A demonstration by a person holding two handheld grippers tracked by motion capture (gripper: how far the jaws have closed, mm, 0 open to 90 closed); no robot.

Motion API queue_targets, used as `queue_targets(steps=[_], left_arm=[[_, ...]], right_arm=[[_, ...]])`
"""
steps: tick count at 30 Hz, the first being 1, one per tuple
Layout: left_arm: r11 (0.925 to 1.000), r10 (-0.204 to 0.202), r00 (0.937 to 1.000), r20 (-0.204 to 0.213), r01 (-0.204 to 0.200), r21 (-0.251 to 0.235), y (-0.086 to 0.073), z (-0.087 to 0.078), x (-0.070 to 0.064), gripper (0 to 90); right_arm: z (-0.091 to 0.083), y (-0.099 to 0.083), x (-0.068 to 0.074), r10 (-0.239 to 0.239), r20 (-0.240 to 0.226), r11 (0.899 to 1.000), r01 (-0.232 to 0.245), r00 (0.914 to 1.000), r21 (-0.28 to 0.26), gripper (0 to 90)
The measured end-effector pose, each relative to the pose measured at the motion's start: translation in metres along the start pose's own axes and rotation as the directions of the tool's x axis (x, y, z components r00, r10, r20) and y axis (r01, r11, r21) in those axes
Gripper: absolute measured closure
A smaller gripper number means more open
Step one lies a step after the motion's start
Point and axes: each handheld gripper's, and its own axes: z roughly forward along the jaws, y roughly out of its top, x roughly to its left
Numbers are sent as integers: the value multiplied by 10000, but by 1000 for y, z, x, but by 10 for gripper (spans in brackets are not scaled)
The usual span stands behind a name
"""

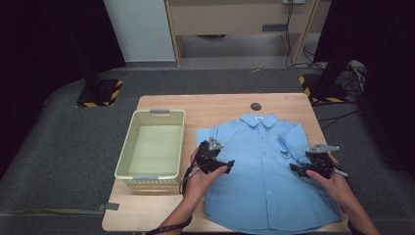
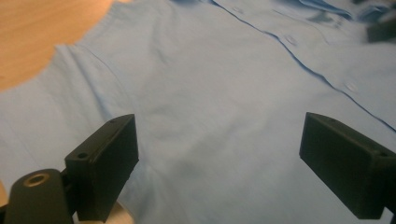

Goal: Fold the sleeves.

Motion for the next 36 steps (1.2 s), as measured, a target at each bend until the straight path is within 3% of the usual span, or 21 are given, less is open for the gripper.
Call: queue_targets(steps=[3,7,14,18,24,26,29,32,36], left_arm=[[9999,-147,9997,-209,145,-89,8,9,14,140],[9978,-654,9966,-496,646,-177,13,19,32,173],[9988,-464,9894,-1373,477,57,16,36,50,169],[9969,-730,9872,-1420,763,173,16,42,60,196],[9935,-1088,9724,-2063,1134,104,14,43,71,198],[9921,-1221,9622,-2435,1258,-2,13,42,75,199],[9916,-1244,9529,-2766,1295,2,12,41,81,199],[9891,-1427,9479,-2848,1470,-62,10,42,85,199],[9907,-1305,9432,-3054,1359,-36,8,43,86,198]], right_arm=[[0,0,1,37,61,10000,-37,10000,-4,97],[-1,-1,1,56,80,10000,-56,10000,-13,97],[-1,-1,1,56,65,10000,-56,10000,-9,97],[-1,-1,1,56,65,10000,-56,10000,-11,97],[-1,-1,1,48,59,10000,-48,10000,-11,97],[-1,-1,1,56,56,10000,-56,10000,-11,97],[-1,-1,1,46,56,10000,-46,10000,-14,97],[-1,-1,1,43,48,10000,-43,10000,-13,97],[-1,-1,1,38,39,10000,-38,10000,-12,98]])
